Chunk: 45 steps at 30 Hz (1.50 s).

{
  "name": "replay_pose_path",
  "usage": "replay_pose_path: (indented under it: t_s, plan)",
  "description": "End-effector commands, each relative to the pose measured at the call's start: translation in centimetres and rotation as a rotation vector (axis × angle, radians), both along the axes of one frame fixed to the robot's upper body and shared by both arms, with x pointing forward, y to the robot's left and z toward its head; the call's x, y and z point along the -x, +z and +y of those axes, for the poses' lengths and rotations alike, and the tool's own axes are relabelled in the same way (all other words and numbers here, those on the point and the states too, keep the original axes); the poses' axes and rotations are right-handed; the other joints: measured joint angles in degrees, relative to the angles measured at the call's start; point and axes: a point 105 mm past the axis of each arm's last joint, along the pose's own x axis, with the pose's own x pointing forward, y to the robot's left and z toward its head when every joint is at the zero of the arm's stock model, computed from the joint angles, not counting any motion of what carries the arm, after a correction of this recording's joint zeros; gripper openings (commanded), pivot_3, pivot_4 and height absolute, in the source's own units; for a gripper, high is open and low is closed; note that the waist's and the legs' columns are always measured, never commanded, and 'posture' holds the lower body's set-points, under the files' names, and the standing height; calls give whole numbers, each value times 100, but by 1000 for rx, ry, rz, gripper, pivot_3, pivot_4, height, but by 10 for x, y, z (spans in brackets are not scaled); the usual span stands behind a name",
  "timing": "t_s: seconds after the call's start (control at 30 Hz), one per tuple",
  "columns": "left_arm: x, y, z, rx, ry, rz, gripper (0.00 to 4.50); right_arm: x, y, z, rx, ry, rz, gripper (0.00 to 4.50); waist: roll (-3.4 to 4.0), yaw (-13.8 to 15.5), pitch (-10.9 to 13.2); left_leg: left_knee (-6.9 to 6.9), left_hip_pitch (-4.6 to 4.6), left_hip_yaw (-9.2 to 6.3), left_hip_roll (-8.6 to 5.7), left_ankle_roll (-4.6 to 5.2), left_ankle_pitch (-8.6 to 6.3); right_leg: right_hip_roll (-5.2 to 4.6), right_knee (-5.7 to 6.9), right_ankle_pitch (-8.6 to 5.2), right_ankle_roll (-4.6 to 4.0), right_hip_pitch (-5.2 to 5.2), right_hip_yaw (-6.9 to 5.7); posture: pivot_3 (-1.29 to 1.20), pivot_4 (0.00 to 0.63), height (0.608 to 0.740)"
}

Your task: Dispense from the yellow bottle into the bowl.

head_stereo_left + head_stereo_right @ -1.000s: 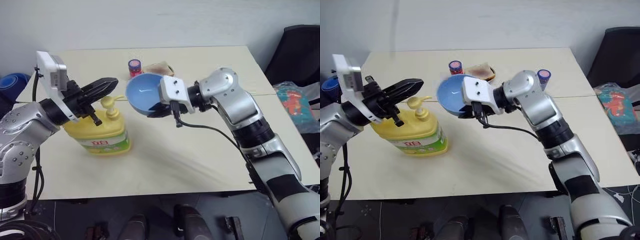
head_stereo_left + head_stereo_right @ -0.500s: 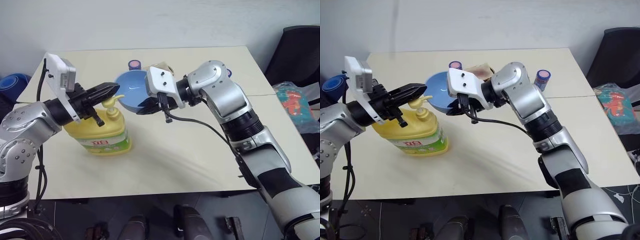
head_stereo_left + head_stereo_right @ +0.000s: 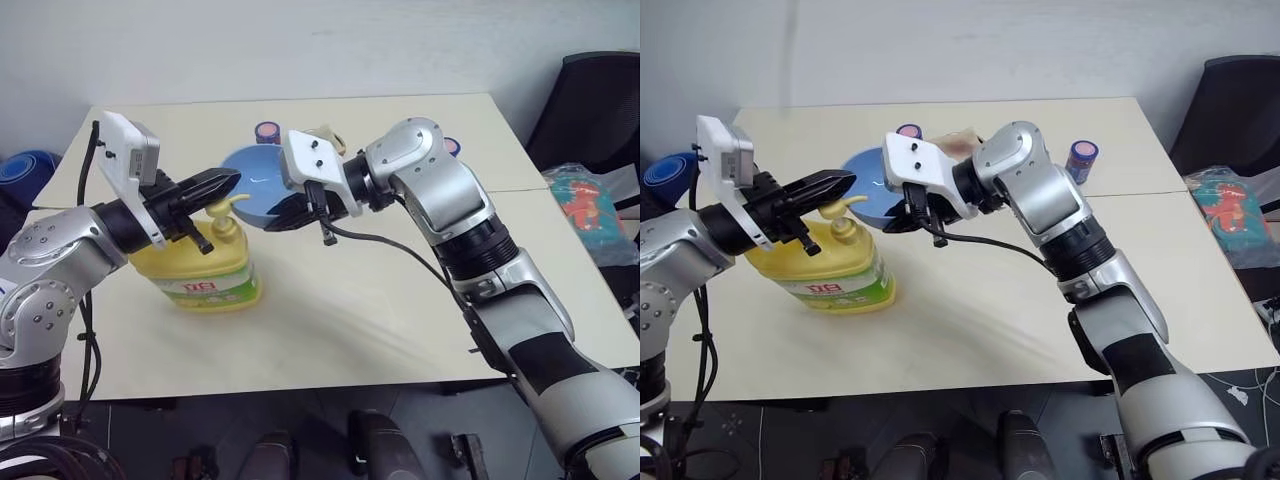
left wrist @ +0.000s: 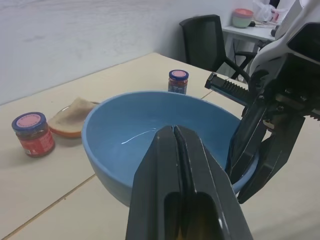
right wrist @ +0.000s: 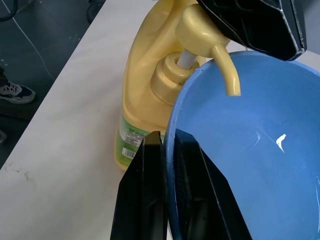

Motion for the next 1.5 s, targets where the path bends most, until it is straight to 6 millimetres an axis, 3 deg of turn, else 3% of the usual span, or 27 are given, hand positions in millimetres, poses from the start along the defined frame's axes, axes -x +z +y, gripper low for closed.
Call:
replay_pose_path:
  t_s: [0.03,0.43,0.83,0.93,1.03,1.17,1.27,1.4,1.5]
  plan:
    - [-7,-63,11,-59,59,234,24,10,18,8,-43,55,-39,0,18,-13,-16,0,1,0,0,0,0,0,0,0,0,0,0,0,150,740]
    - [-4,-82,18,-29,69,284,24,9,13,7,-40,48,-21,0,60,-29,-50,-4,9,2,0,-2,1,2,3,0,0,2,10,0,150,740]
    - [-6,-86,14,-21,55,280,24,8,12,9,-55,42,-21,0,65,-28,-56,-5,12,2,-1,-2,1,2,4,0,0,3,11,0,150,740]
    - [-8,-70,11,33,30,194,24,7,12,8,-67,37,-22,0,69,-24,-59,-5,12,2,-2,-3,1,1,4,0,0,3,11,0,150,740]
    - [-5,-30,11,136,-26,34,24,3,15,1,-98,17,-35,0,67,-16,-58,-4,11,2,-2,-3,1,1,3,0,0,3,11,0,150,740]
    - [13,10,13,191,-128,-118,24,-6,14,-20,-125,-30,-37,0,57,5,-52,3,-4,-2,-4,-3,1,0,-2,0,0,-1,7,0,150,740]
    - [34,28,18,182,-232,-176,24,-19,0,-56,-95,-132,-29,0,28,33,-37,5,-13,-7,-6,-2,1,-3,-7,0,0,-6,2,0,150,740]
    - [49,27,21,125,-313,-137,24,-30,-23,-102,-27,-260,-6,0,26,83,-37,-1,-18,-8,-10,0,0,-8,-29,0,0,-7,-1,0,150,740]
    - [65,13,12,85,-407,-51,24,-33,-47,-133,24,-349,30,0,26,100,-36,-5,-19,-5,-8,0,0,-7,-36,0,0,-5,-1,0,150,740]
